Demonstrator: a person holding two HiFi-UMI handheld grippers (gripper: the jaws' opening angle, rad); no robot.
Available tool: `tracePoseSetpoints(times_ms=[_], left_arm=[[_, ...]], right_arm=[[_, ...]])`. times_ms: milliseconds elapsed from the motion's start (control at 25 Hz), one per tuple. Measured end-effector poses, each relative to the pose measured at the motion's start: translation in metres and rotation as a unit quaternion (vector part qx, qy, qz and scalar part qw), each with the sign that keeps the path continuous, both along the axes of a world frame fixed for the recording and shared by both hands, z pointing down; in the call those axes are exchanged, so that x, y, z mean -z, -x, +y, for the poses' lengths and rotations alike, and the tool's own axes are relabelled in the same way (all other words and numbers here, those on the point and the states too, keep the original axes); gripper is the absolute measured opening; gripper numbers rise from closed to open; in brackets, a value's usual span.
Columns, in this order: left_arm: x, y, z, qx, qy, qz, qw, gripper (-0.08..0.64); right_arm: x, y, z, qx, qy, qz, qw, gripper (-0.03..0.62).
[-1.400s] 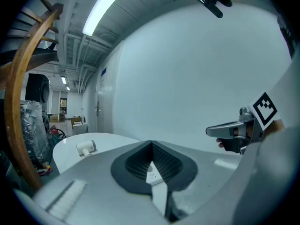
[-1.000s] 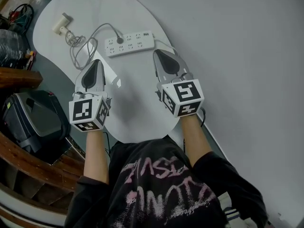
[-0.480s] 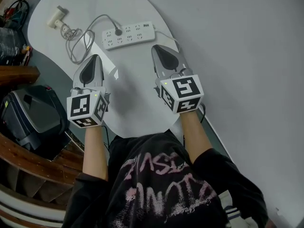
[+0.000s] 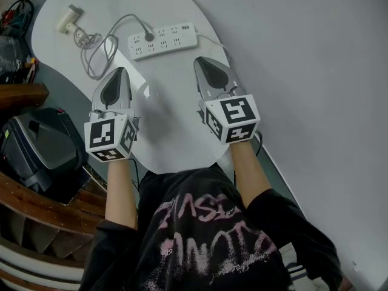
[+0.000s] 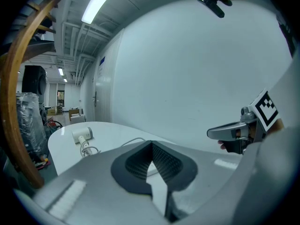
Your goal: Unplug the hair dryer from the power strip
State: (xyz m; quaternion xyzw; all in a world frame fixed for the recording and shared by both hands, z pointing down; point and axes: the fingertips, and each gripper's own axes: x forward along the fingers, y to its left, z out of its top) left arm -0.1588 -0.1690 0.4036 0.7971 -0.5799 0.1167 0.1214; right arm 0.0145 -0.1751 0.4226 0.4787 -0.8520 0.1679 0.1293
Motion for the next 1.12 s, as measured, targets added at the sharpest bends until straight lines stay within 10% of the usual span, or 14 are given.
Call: tracePoseSetpoints(times_ms=[1120], left_arm=[[-0.002,0.016,-0.004,0.015,0.001,0.001,0.9999,0.002]], right_arm=[[-0.008,0.026,-0.04,0.049,0.01,0.041,0.998,0.087]])
